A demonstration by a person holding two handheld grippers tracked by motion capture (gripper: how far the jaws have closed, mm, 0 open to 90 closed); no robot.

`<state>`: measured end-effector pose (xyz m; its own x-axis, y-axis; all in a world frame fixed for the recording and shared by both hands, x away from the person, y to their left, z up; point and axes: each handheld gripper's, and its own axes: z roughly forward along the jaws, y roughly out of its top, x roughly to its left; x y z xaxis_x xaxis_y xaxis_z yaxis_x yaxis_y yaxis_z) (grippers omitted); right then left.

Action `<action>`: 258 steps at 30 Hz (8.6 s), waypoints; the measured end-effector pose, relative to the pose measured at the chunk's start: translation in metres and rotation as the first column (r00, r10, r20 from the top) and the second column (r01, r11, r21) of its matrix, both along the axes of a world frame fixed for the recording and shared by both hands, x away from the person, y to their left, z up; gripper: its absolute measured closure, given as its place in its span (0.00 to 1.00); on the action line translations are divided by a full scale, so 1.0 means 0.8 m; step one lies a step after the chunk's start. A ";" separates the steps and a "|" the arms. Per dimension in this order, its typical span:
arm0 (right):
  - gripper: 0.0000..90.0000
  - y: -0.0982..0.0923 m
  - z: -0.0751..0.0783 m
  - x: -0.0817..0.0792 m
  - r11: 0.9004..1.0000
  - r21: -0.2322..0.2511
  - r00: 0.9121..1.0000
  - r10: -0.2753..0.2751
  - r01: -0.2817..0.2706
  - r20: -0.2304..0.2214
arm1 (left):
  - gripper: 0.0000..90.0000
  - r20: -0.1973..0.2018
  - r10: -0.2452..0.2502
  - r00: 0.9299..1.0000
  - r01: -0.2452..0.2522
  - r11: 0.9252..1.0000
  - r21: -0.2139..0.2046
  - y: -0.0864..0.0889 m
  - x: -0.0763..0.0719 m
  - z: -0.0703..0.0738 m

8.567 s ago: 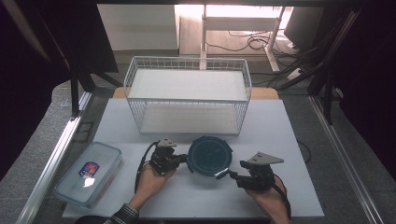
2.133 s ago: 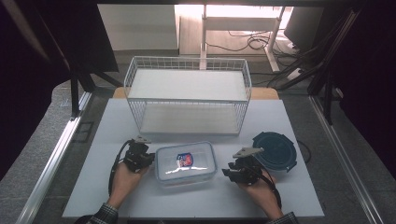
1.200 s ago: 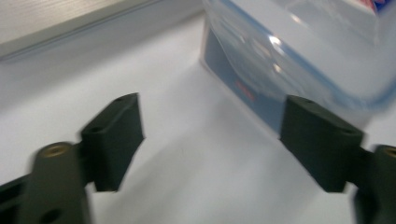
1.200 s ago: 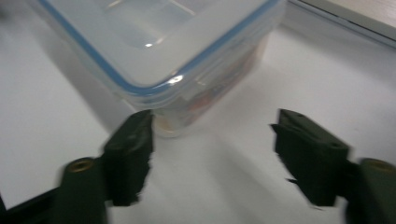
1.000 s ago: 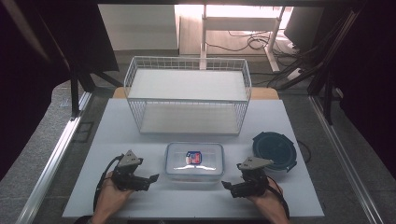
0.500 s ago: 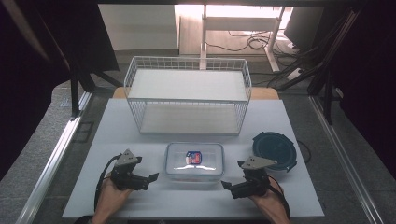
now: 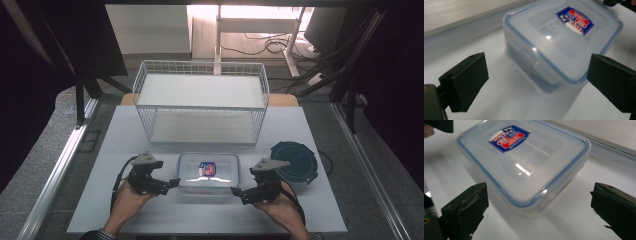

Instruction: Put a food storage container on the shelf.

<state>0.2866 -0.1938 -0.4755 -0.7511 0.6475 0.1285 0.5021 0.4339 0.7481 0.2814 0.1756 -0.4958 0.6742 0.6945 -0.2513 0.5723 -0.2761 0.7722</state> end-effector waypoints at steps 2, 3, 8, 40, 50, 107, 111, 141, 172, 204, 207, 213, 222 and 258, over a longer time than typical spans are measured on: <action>0.02 0.003 0.000 0.005 1.000 -0.003 1.000 -0.005 0.005 -0.013 | 0.04 -0.020 -0.012 1.000 0.012 1.000 0.002 -0.008 0.009 0.001; 0.03 0.005 -0.001 0.010 1.000 -0.004 0.999 -0.008 0.008 -0.032 | 0.04 -0.028 -0.021 0.999 0.021 1.000 0.000 -0.011 0.014 0.001; 0.03 0.011 -0.005 0.028 1.000 0.010 0.996 -0.010 0.011 -0.085 | 0.03 -0.081 -0.058 0.995 0.058 0.998 0.004 -0.029 0.037 -0.003; 0.58 -0.018 0.001 0.025 0.979 0.196 0.964 -0.007 0.061 -0.265 | 0.56 -0.226 -0.106 0.968 0.052 0.971 -0.232 0.004 0.017 -0.009; 0.58 -0.014 0.014 0.028 0.975 0.218 0.980 -0.005 0.050 -0.201 | 0.56 -0.174 -0.076 0.982 0.029 0.966 -0.258 0.011 0.019 0.012; 0.59 0.022 0.242 0.178 0.945 0.327 0.999 -0.037 0.028 0.022 | 0.55 0.043 0.015 0.999 0.000 0.941 -0.339 0.050 0.168 0.238; 0.59 0.027 0.246 0.190 0.947 0.320 0.999 -0.045 0.036 0.022 | 0.55 0.030 0.019 0.999 -0.006 0.934 -0.357 0.053 0.180 0.234; 0.52 0.048 0.220 0.225 0.967 0.223 0.991 -0.133 0.125 0.020 | 0.47 -0.021 0.064 0.998 -0.068 0.938 -0.340 0.050 0.210 0.207; 0.61 0.054 0.221 0.214 0.955 0.228 0.977 -0.206 0.187 0.061 | 0.59 0.000 0.154 0.988 -0.147 0.946 -0.288 0.055 0.212 0.211; 0.42 0.042 0.223 0.203 0.962 0.226 0.975 -0.184 0.152 0.128 | 0.43 0.102 0.128 0.987 -0.107 0.975 -0.193 0.033 0.173 0.221; 0.31 0.036 0.220 0.192 0.963 0.239 0.977 -0.161 0.124 0.141 | 0.33 0.108 0.090 0.990 -0.070 0.982 -0.175 0.028 0.158 0.216; 0.16 0.033 0.203 0.161 0.974 0.210 0.974 -0.124 0.084 0.188 | 0.19 0.132 0.043 0.990 -0.026 0.991 -0.128 0.014 0.122 0.199; 0.07 0.025 0.173 0.108 0.981 0.191 0.975 -0.062 0.021 0.214 | 0.09 0.138 -0.023 0.990 0.038 0.994 -0.104 0.001 0.068 0.162; 0.05 -0.005 0.016 -0.018 0.995 0.093 0.977 0.012 -0.032 0.211 | 0.03 0.158 -0.009 0.987 -0.002 0.998 0.068 0.002 -0.051 -0.014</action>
